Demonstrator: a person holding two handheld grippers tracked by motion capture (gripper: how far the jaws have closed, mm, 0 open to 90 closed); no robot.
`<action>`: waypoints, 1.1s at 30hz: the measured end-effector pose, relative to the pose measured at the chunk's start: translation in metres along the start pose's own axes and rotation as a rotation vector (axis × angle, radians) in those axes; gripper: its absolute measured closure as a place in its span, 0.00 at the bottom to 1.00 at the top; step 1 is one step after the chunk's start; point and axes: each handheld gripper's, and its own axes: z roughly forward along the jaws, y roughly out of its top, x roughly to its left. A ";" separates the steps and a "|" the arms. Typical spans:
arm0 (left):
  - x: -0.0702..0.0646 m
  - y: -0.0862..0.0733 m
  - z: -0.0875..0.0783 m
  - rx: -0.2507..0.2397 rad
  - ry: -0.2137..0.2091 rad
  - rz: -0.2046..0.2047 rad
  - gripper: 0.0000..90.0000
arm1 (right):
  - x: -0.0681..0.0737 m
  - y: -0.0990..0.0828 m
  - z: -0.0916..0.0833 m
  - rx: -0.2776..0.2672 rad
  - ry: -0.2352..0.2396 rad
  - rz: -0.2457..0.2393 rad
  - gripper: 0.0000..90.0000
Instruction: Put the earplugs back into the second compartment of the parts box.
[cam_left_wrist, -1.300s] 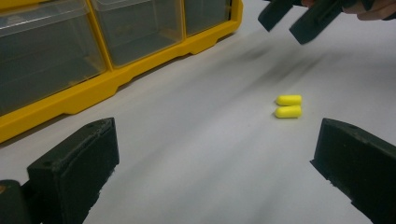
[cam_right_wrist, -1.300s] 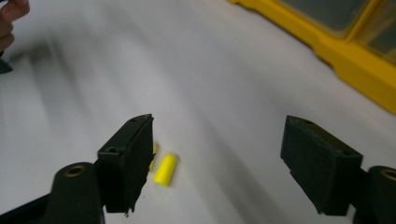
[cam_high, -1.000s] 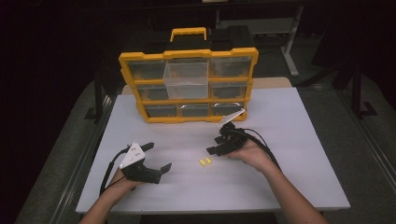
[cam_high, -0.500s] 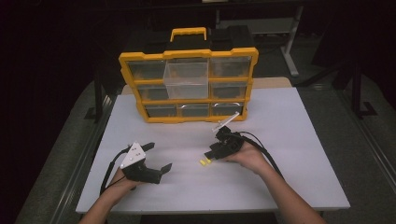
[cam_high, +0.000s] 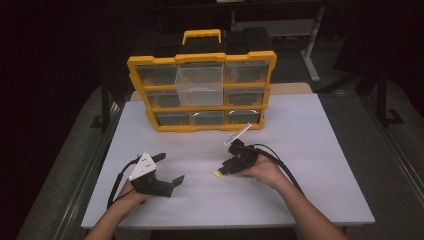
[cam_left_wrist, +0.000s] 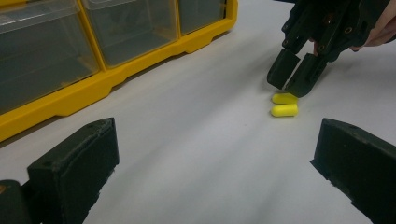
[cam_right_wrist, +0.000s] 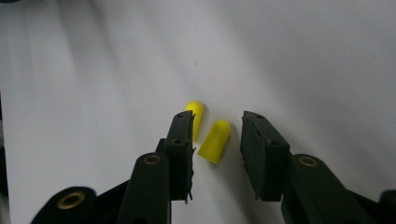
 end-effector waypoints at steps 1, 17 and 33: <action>0.000 0.000 0.000 0.001 0.000 0.001 0.00 | 0.000 0.000 0.001 0.005 0.002 0.002 0.72; -0.001 0.000 0.001 0.004 -0.007 0.007 0.00 | 0.000 -0.002 0.005 0.038 0.017 0.007 0.87; -0.002 0.000 0.001 0.008 -0.019 0.011 0.00 | -0.002 0.002 -0.013 -0.010 0.000 0.001 0.87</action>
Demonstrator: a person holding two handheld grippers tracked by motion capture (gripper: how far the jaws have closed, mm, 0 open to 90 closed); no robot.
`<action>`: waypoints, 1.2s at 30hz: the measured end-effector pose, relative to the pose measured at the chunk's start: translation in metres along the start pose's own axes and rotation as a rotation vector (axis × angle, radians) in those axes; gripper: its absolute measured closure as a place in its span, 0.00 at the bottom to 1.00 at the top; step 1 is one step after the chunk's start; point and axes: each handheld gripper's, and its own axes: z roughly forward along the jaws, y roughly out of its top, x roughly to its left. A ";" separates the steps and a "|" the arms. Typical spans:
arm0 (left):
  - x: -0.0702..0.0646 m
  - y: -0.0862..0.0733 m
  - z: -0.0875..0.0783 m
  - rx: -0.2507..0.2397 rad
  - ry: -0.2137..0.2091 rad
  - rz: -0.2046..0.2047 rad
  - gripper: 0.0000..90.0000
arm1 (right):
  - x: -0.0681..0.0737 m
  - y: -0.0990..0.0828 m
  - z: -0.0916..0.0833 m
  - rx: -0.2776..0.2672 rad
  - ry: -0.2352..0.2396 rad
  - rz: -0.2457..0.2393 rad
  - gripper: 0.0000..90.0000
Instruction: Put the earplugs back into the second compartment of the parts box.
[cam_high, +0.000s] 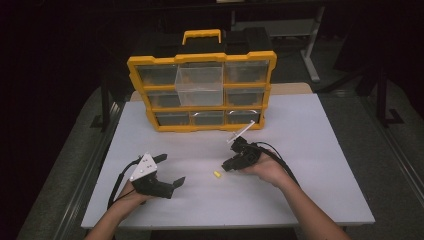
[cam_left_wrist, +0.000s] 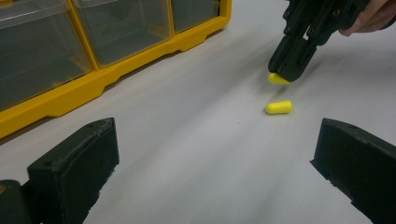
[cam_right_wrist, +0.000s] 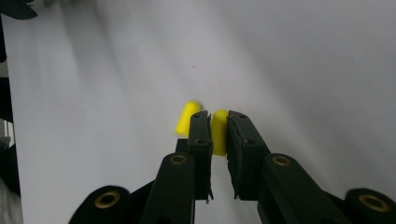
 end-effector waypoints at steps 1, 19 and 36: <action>0.000 0.000 0.000 0.002 0.001 0.000 0.00 | 0.000 0.000 -0.001 -0.004 -0.002 -0.001 0.87; 0.001 -0.001 -0.001 0.014 -0.001 -0.012 0.00 | -0.003 0.010 -0.031 -0.032 -0.019 -0.014 0.88; 0.001 -0.001 -0.002 0.020 0.000 -0.014 0.00 | -0.002 0.031 -0.058 -0.056 -0.031 -0.058 0.88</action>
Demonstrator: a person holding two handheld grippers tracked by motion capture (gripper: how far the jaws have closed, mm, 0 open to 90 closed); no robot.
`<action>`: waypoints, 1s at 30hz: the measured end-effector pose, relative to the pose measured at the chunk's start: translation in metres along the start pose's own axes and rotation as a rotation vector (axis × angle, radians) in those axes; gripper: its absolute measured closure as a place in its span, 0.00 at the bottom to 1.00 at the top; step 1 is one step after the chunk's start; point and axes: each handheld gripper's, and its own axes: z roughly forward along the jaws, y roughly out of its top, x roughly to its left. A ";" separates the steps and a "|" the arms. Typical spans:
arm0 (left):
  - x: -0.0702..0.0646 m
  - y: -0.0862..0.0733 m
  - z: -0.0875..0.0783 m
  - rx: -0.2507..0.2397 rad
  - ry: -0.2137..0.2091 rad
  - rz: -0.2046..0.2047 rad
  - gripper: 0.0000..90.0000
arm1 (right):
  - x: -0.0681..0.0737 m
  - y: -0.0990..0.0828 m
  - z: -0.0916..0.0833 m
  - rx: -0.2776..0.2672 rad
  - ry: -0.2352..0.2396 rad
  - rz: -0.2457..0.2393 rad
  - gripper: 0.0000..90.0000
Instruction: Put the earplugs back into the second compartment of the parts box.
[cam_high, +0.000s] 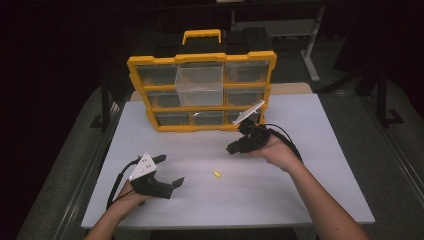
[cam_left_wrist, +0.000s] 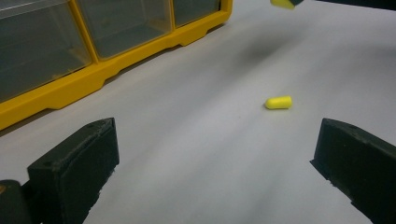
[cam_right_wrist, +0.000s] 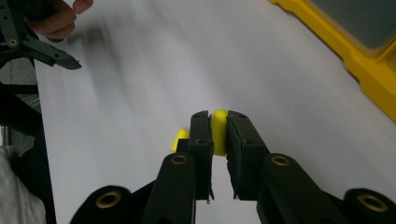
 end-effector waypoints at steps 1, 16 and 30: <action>0.000 0.000 0.000 0.000 -0.001 0.000 0.00 | 0.000 0.001 -0.002 0.000 -0.004 -0.002 0.88; 0.000 0.000 0.000 0.003 -0.001 0.002 0.00 | 0.001 0.024 -0.023 -0.018 -0.017 -0.037 0.88; 0.000 0.000 0.000 0.003 -0.002 0.000 0.00 | 0.001 0.049 -0.051 -0.053 -0.026 -0.059 0.88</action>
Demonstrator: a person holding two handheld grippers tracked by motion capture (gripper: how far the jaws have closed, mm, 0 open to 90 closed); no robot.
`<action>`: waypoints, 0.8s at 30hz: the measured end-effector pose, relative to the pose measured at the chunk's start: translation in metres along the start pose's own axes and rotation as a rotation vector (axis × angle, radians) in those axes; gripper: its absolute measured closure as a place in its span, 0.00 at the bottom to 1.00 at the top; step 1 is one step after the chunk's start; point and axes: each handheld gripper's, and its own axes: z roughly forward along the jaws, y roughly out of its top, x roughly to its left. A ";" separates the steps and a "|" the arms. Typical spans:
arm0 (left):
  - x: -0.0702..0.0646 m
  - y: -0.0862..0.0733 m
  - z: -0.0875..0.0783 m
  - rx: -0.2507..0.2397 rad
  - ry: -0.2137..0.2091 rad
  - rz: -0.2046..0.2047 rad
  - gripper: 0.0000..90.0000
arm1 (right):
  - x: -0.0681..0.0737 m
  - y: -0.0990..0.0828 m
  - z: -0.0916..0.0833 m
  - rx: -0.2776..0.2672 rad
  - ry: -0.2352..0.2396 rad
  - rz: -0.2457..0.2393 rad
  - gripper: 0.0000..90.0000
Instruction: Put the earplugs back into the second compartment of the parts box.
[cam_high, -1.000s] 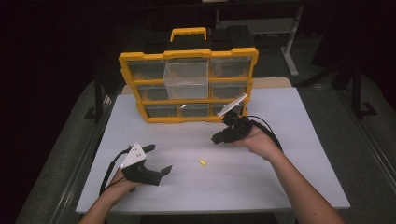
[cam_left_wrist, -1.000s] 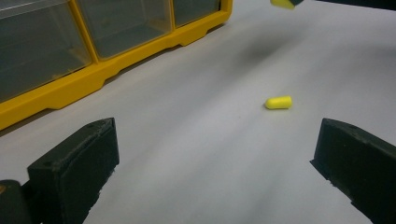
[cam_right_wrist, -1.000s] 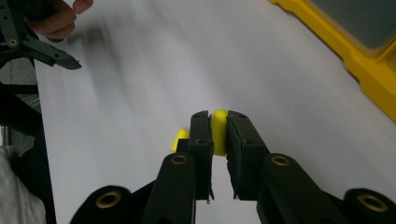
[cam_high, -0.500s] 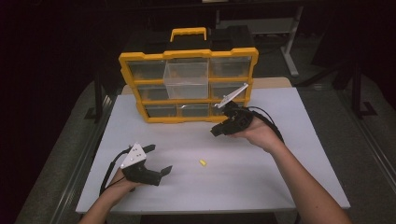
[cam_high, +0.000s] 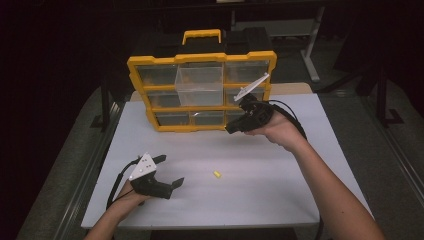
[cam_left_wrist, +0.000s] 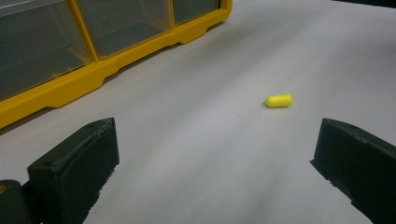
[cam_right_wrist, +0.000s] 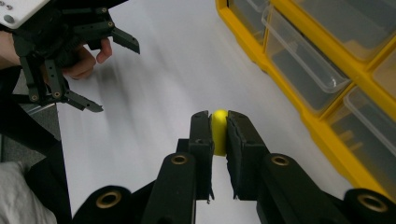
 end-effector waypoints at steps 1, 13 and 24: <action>0.000 0.000 0.000 0.002 0.000 0.002 0.00 | 0.000 0.002 -0.001 0.000 0.000 -0.003 0.88; 0.000 0.000 0.000 0.007 -0.002 0.004 0.00 | 0.000 0.020 -0.022 -0.016 -0.010 -0.011 0.88; 0.000 0.000 0.000 0.013 -0.005 0.006 0.00 | -0.001 0.038 -0.045 -0.037 -0.026 -0.021 0.88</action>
